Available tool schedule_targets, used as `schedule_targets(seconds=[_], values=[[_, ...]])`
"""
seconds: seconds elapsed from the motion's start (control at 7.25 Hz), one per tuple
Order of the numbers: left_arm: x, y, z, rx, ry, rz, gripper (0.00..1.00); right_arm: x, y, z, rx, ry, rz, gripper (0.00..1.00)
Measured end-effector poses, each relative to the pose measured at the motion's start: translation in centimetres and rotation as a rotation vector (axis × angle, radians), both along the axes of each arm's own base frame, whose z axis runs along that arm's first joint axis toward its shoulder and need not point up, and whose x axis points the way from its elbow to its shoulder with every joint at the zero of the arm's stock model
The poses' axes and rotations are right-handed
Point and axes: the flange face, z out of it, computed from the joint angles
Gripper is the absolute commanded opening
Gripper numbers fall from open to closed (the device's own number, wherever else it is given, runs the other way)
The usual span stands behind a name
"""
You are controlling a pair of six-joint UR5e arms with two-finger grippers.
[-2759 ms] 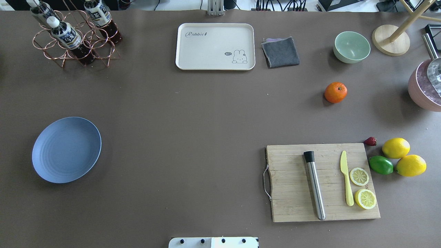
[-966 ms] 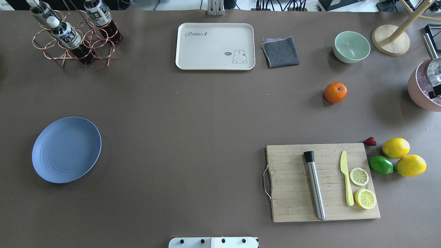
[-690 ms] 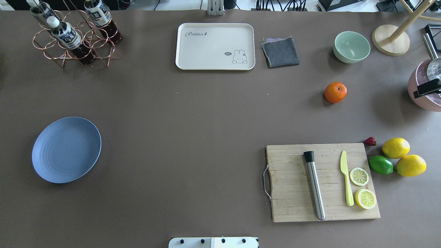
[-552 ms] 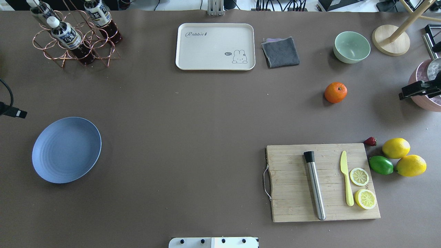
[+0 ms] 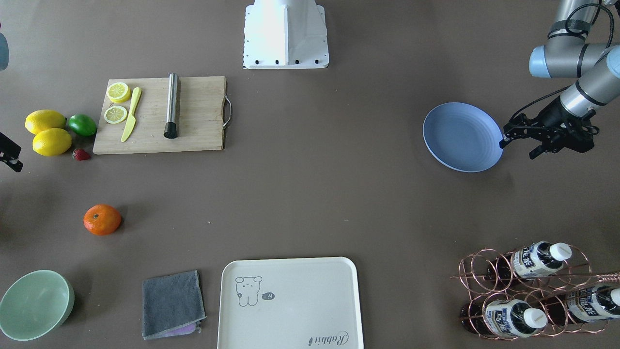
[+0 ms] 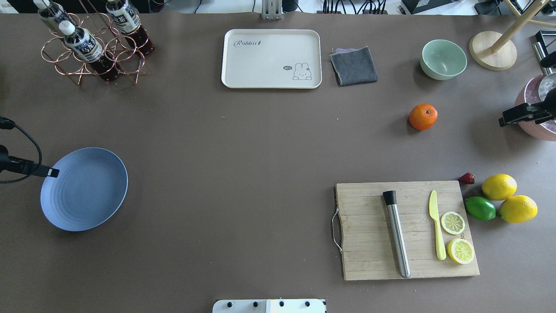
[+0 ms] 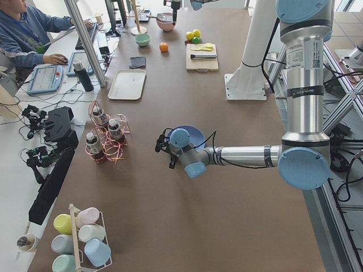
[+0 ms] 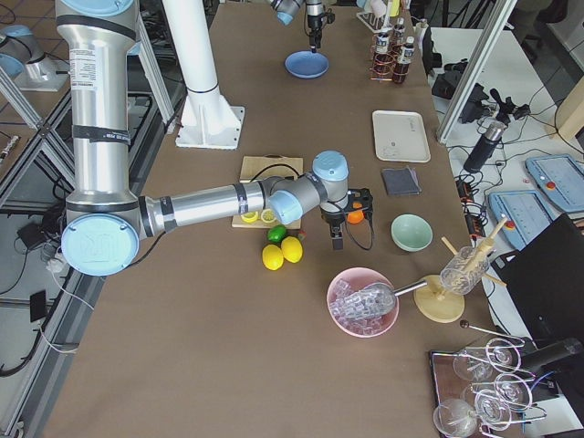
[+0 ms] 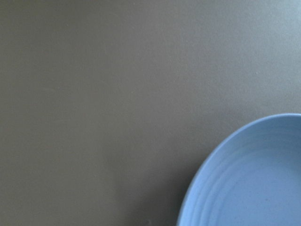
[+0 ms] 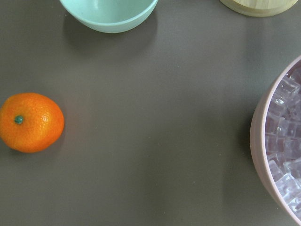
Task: Pick orange to plate
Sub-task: 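Lower the left gripper to the rim of the light-blue plate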
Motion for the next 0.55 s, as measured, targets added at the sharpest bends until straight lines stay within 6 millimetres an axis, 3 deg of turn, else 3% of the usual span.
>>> schedule_targets(seconds=[0.14, 0.28, 0.41, 0.55], values=[[0.3, 0.8, 0.4, -0.003, 0.004, 0.009, 0.75, 0.0, 0.0, 0.0, 0.001, 0.0, -0.001, 1.0], [0.4, 1.4, 0.7, -0.005, 0.007, 0.017, 0.38, 0.0, 0.0, -0.1, 0.002, 0.0, -0.001, 1.0], [0.4, 1.9, 0.9, -0.002, 0.012, 0.021, 0.16, 0.0, 0.0, -0.1, 0.003, 0.0, -0.001, 1.0], [0.4, 2.2, 1.0, 0.004, 0.017, 0.026, 0.12, -0.1, -0.1, -0.1, 0.003, 0.0, -0.001, 1.0]])
